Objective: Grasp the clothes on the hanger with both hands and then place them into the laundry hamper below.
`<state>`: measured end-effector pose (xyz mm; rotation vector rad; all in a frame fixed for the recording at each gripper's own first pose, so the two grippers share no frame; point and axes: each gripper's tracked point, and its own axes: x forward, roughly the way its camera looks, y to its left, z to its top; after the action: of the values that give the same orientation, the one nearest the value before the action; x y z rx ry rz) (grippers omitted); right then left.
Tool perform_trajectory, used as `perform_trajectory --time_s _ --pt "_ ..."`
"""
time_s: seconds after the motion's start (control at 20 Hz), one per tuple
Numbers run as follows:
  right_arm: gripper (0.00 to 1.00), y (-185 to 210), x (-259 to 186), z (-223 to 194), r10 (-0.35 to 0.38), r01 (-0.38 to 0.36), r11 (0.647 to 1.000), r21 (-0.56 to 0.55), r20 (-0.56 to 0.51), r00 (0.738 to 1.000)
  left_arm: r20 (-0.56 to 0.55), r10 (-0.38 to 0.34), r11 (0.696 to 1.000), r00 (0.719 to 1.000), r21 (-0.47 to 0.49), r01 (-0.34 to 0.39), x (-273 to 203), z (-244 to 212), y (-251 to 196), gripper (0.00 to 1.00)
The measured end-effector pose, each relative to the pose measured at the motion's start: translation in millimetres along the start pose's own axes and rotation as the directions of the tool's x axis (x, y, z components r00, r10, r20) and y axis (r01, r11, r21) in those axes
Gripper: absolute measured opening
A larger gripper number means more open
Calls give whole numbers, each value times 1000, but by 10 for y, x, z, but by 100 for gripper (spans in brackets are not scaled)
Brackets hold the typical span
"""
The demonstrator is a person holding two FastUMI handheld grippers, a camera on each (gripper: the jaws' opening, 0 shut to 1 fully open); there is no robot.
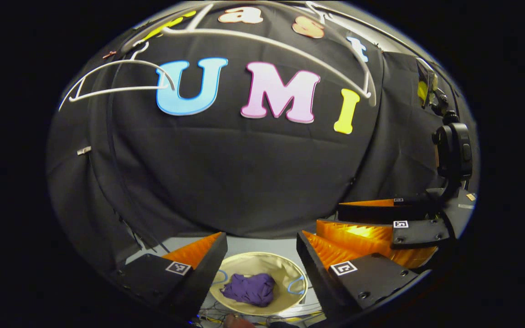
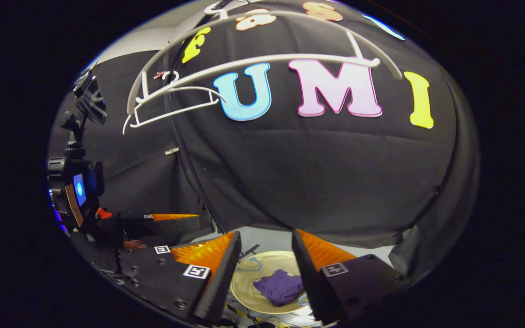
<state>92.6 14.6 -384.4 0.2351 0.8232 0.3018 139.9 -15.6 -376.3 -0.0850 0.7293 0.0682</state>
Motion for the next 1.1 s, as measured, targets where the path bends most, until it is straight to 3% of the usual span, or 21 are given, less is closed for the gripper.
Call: perform_trajectory --time_s 0.15,0.35,0.5,0.8,1.1 --pt "100 93 -228 314 -35 35 999 -4 106 994 131 11 998 991 67 -20 -368 312 88 95" --pt "98 225 -614 755 -98 109 994 -30 253 963 307 -30 985 951 172 -24 -824 849 53 95" --pt "98 315 -937 1062 -140 165 986 -37 368 919 379 -83 978 922 207 3 -1159 1119 0 95" --pt "98 587 -1464 1399 -177 264 959 -103 512 841 512 -106 982 853 187 9 -1756 1537 187 93" --pt "97 718 -1762 1542 -203 317 943 -99 584 786 619 -98 980 779 195 -32 -2240 1690 218 93"
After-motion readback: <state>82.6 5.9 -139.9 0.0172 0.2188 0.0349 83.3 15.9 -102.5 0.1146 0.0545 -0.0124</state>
